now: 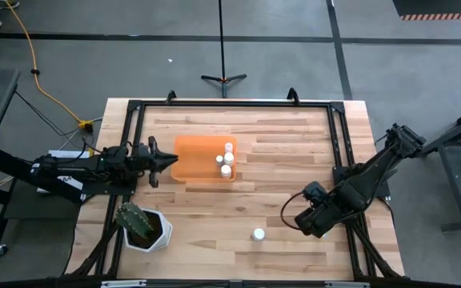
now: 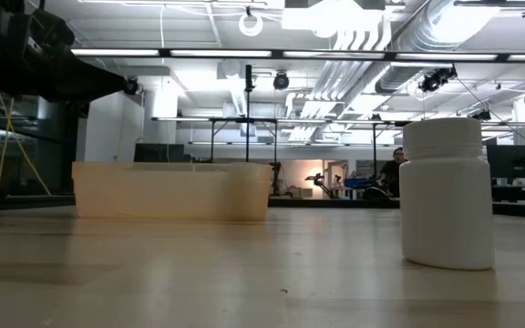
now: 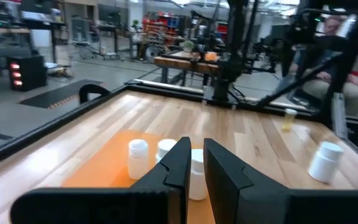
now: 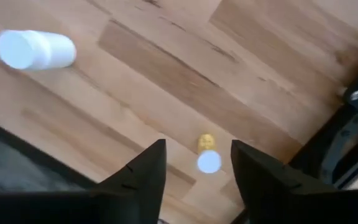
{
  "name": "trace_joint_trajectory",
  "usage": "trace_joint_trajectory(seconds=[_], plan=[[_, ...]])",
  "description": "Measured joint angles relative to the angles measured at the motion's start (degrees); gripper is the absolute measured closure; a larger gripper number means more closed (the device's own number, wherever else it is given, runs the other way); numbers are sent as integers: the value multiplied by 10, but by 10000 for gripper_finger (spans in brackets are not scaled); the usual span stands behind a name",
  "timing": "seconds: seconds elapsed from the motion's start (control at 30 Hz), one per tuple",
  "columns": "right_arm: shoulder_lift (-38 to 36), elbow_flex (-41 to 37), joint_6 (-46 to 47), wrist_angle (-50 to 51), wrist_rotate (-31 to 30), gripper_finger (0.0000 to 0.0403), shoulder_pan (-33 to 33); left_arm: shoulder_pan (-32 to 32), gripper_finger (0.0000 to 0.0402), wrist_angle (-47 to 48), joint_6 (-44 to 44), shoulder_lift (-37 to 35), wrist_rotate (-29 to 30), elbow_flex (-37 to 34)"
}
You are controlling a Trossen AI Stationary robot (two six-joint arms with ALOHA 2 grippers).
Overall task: Pick and place pill bottles into a basket
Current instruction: Put the yellow pill bottle in the orange bin
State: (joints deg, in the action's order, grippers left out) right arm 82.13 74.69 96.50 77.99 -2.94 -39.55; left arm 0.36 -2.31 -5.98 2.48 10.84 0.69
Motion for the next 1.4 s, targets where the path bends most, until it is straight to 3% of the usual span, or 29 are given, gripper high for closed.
trace_joint_trajectory(seconds=[0.3,0.73,0.93,1.4], plan=[[0,-37,-29,14,-1,163,-8,0,323,-1,-18,0,6,0],[33,-37,2,-72,-22,175,-108,0,323,0,-21,0,7,0],[97,-37,44,-74,18,176,-149,0,323,-1,-21,0,7,0],[143,-37,41,-52,15,178,-145,0,323,0,-21,0,8,0]])
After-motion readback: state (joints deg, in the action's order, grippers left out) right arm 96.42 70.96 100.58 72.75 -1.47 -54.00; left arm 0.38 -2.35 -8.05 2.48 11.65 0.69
